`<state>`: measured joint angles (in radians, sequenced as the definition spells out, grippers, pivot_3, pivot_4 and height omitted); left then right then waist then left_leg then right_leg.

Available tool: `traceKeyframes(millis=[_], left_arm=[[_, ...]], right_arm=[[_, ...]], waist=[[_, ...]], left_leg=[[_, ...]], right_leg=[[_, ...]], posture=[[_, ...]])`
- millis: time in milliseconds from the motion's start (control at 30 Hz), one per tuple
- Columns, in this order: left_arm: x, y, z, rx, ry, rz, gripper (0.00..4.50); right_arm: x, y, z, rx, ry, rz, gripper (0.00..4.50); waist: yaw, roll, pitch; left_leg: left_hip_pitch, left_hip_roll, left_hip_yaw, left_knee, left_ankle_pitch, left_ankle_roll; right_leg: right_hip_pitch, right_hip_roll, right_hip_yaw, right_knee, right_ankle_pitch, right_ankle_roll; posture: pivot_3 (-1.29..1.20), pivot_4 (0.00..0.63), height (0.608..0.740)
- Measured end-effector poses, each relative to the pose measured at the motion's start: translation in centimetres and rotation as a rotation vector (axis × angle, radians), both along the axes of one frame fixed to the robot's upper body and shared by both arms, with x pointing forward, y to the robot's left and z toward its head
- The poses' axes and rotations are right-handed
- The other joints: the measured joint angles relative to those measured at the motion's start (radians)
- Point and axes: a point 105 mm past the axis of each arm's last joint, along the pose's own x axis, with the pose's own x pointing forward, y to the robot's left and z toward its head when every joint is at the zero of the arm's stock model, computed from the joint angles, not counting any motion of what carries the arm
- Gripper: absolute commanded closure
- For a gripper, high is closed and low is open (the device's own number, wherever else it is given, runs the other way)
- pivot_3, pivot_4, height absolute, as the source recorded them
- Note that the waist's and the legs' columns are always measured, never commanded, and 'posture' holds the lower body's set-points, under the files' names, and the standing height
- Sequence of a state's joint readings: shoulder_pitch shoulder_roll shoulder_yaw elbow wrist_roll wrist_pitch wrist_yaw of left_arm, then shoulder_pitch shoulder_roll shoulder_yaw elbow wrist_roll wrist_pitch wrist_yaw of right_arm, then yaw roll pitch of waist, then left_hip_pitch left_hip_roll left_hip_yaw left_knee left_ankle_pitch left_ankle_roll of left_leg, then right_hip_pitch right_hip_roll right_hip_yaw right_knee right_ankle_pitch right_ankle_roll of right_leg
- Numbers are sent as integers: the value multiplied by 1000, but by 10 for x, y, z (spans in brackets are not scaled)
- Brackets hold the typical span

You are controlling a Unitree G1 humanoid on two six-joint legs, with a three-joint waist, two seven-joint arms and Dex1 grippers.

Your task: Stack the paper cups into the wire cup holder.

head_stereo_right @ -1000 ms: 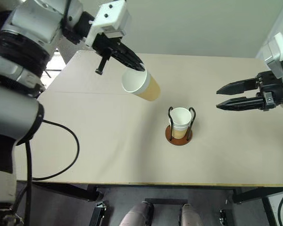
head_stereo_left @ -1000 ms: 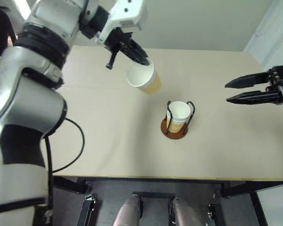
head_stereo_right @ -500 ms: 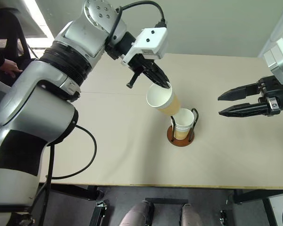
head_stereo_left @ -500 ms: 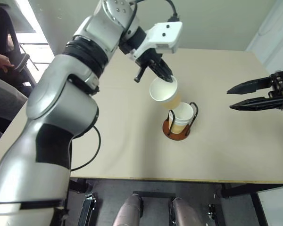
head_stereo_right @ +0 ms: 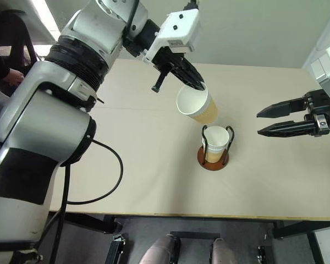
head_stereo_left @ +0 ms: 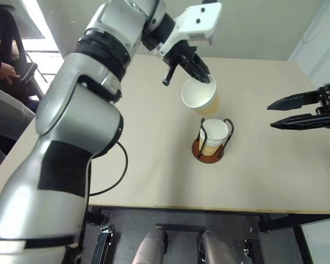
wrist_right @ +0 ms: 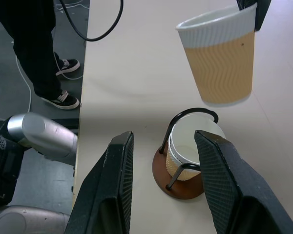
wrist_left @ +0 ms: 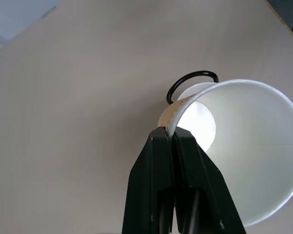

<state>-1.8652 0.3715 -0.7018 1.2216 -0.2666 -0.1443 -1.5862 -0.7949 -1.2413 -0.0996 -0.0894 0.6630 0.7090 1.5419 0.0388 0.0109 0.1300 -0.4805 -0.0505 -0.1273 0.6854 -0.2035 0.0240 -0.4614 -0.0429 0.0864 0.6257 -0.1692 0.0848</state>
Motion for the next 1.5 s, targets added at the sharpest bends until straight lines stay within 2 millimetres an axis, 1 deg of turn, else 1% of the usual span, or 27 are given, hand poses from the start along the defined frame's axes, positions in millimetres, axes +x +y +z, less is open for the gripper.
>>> traceKeyframes(millis=[67, 233, 400, 567, 667, 900, 1000, 1100, 1133, 1233, 1400, 1467, 1500], left_arm=[[0, -3, -4, 8, 7, -6, 4443], [2, -11, -24, 38, 24, -35, 4443], [-1, -21, -25, 34, 10, -69, 4443], [-2, -28, -36, 56, 18, -88, 4443], [-1, -29, -40, 58, 21, -89, 4443], [-1, -31, -40, 66, 6, -92, 4443], [1, -30, -47, 103, -11, -92, 4443], [2, -31, -55, 130, -2, -87, 3830], [2, -33, -56, 131, 3, -89, 3514], [1, -34, -55, 128, 0, -94, 2500], [2, -40, -55, 115, -32, -101, 640], [1, -43, -54, 104, -41, -106, 11], [1, -43, -54, 102, -41, -106, 11]], right_arm=[[0, 0, 0, 0, 1, -2, 2562], [1, -1, -3, 0, 9, -7, 2562], [1, -1, -5, 0, 13, -14, 2562], [-1, 0, -6, -6, 11, -16, 2562], [-1, -1, -5, -9, 9, -23, 2562], [-1, -1, -4, -8, -2, -31, 2562], [-1, -2, -4, -11, -1, -35, 2562], [-2, -3, -4, -16, 1, -41, 2562], [-2, -3, -4, -17, 2, -41, 2562], [-2, -4, -6, -20, 8, -44, 2562], [-2, -7, -10, -24, 18, -53, 2562], [-2, -8, -10, -26, 17, -53, 2562], [-2, -9, -11, -27, 19, -55, 2562]], waist=[[-1, 0, 0], [0, 0, 0], [0, 0, 0], [0, 0, 0], [0, 0, 0], [0, 0, 0], [0, 0, 0], [0, 0, 0], [0, 0, 0], [0, 0, 0], [0, 0, 0], [0, 0, 0], [0, 0, 0]], left_leg=[[0, -2, 2, 0, 0, 1], [0, -6, 1, 1, 1, 4], [0, -10, 1, 2, 2, 7], [-1, -15, 2, 4, 2, 10], [-2, -17, 2, 5, 2, 11], [-3, -19, 2, 6, 1, 12], [-3, -19, 2, 7, 1, 13], [-3, -19, 2, 8, 1, 13], [-3, -19, 2, 8, 1, 14], [-4, -19, 2, 9, 1, 14], [-5, -20, 2, 12, 0, 15], [-6, -20, 2, 12, 0, 15], [-6, -20, 2, 13, 0, 15]], right_leg=[[0, 0, 0, 0, 1, 2], [1, -3, -1, 0, 1, 6], [3, -8, -1, 0, -1, 8], [3, -13, 0, 0, -2, 11], [3, -14, -1, 0, -1, 13], [3, -15, -1, 0, 0, 17], [4, -15, -1, 0, 0, 18], [4, -15, -1, 0, 1, 20], [4, -15, -1, 0, 1, 20], [4, -15, -1, 0, 1, 20], [3, -15, 0, 0, 1, 20], [4, -15, -1, 0, 1, 20], [4, -16, 0, 0, 1, 20]], posture=[[0, 150, 740], [0, 150, 740], [0, 150, 740], [0, 150, 740], [0, 150, 740], [0, 150, 740], [0, 150, 740], [0, 150, 740], [0, 150, 740], [0, 150, 740], [0, 150, 740], [0, 150, 740], [0, 150, 740]])
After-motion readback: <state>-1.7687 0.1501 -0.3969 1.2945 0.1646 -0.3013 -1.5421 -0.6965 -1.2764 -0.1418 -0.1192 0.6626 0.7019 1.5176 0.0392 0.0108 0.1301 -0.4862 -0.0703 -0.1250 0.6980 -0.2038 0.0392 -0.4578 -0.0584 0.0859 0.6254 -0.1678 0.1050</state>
